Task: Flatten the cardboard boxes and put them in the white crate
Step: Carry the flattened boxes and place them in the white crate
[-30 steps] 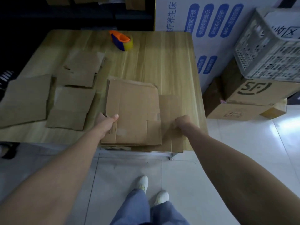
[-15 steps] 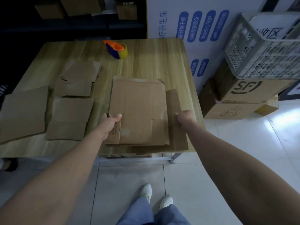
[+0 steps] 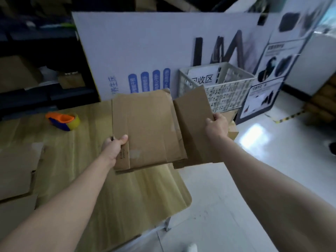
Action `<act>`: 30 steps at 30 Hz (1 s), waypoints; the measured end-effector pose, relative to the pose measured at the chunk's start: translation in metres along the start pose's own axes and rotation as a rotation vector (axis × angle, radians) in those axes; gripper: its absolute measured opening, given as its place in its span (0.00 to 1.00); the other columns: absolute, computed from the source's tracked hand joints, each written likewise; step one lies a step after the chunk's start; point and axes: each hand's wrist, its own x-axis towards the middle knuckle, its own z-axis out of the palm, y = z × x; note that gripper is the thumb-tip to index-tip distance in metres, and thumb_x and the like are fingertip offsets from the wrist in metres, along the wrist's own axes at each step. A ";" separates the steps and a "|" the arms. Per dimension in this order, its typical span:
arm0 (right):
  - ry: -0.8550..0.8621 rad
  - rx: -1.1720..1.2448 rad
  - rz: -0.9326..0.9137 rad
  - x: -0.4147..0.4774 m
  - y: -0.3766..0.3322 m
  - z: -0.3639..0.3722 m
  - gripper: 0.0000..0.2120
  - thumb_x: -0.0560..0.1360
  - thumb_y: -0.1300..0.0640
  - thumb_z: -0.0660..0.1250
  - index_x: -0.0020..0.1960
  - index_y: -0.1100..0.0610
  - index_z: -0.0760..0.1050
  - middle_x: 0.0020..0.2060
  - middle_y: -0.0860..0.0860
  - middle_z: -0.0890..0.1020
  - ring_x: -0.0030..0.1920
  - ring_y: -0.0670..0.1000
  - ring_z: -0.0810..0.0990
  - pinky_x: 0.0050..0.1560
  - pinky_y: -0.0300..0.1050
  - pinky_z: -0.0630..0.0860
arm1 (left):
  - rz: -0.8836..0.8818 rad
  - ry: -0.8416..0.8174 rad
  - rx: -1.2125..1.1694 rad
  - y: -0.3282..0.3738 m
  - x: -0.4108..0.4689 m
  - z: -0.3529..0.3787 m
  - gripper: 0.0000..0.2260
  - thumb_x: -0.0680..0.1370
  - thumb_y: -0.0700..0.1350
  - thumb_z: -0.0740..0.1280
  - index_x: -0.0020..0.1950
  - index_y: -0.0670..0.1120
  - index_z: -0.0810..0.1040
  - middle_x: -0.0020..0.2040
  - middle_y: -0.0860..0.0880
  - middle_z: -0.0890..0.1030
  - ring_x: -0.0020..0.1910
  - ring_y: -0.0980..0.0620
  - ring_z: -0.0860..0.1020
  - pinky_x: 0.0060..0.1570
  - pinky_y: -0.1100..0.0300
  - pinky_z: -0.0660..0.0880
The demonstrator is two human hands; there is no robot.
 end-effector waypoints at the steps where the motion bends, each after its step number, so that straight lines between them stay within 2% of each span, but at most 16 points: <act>1: 0.030 0.005 -0.007 0.014 0.000 -0.012 0.10 0.77 0.55 0.61 0.56 0.52 0.77 0.47 0.49 0.79 0.46 0.52 0.77 0.49 0.46 0.74 | 0.018 -0.022 0.001 0.008 0.003 0.018 0.10 0.73 0.43 0.72 0.52 0.41 0.79 0.50 0.42 0.82 0.48 0.44 0.81 0.55 0.46 0.77; 5: 0.100 0.039 -0.041 0.079 0.006 -0.055 0.07 0.77 0.59 0.60 0.52 0.54 0.76 0.46 0.50 0.78 0.45 0.52 0.75 0.46 0.44 0.70 | 0.071 -0.117 -0.035 0.038 0.013 0.092 0.06 0.74 0.40 0.70 0.51 0.41 0.80 0.48 0.40 0.82 0.42 0.45 0.80 0.50 0.47 0.78; 9: 0.135 0.018 -0.073 0.159 0.012 -0.092 0.08 0.78 0.58 0.60 0.54 0.55 0.76 0.45 0.50 0.78 0.40 0.50 0.73 0.39 0.40 0.65 | 0.146 -0.130 -0.051 0.070 0.034 0.172 0.01 0.75 0.39 0.70 0.46 0.43 0.79 0.46 0.42 0.82 0.37 0.49 0.80 0.40 0.56 0.77; 13: 0.154 0.022 -0.081 0.241 0.014 -0.132 0.12 0.78 0.59 0.60 0.60 0.57 0.76 0.52 0.54 0.81 0.48 0.54 0.76 0.47 0.43 0.67 | 0.177 -0.133 -0.101 0.100 0.053 0.251 0.08 0.75 0.40 0.69 0.54 0.43 0.79 0.49 0.44 0.82 0.45 0.45 0.81 0.48 0.50 0.78; 16: 0.162 0.040 -0.089 0.300 0.013 -0.161 0.13 0.78 0.59 0.60 0.61 0.58 0.76 0.53 0.55 0.80 0.48 0.54 0.76 0.49 0.44 0.70 | 0.188 -0.101 -0.135 0.117 0.066 0.301 0.05 0.74 0.42 0.70 0.49 0.47 0.79 0.49 0.46 0.83 0.44 0.48 0.81 0.44 0.54 0.78; 21: 0.173 0.085 -0.092 0.383 0.010 -0.168 0.12 0.79 0.59 0.61 0.60 0.58 0.75 0.53 0.55 0.80 0.47 0.52 0.74 0.49 0.44 0.69 | 0.197 -0.006 -0.099 0.138 0.096 0.350 0.10 0.73 0.43 0.71 0.54 0.46 0.78 0.52 0.46 0.82 0.52 0.44 0.79 0.57 0.47 0.75; 24: 0.175 0.115 -0.102 0.421 0.004 -0.158 0.11 0.79 0.60 0.61 0.59 0.59 0.75 0.53 0.55 0.80 0.48 0.53 0.74 0.49 0.43 0.67 | 0.176 0.044 -0.042 0.151 0.121 0.372 0.09 0.73 0.44 0.72 0.52 0.45 0.77 0.51 0.45 0.82 0.50 0.44 0.79 0.57 0.47 0.75; 28: 0.159 0.119 -0.114 0.474 -0.005 -0.149 0.12 0.79 0.59 0.60 0.61 0.58 0.75 0.53 0.55 0.80 0.52 0.55 0.77 0.49 0.43 0.68 | 0.184 0.051 -0.030 0.170 0.160 0.410 0.11 0.74 0.46 0.71 0.53 0.45 0.76 0.51 0.46 0.80 0.46 0.47 0.78 0.49 0.53 0.74; 30: 0.156 0.143 -0.124 0.501 -0.013 -0.147 0.12 0.79 0.59 0.61 0.61 0.58 0.75 0.54 0.55 0.80 0.52 0.55 0.77 0.50 0.44 0.69 | 0.188 0.050 -0.017 0.179 0.178 0.431 0.13 0.74 0.46 0.71 0.56 0.44 0.75 0.52 0.46 0.80 0.48 0.48 0.77 0.49 0.54 0.72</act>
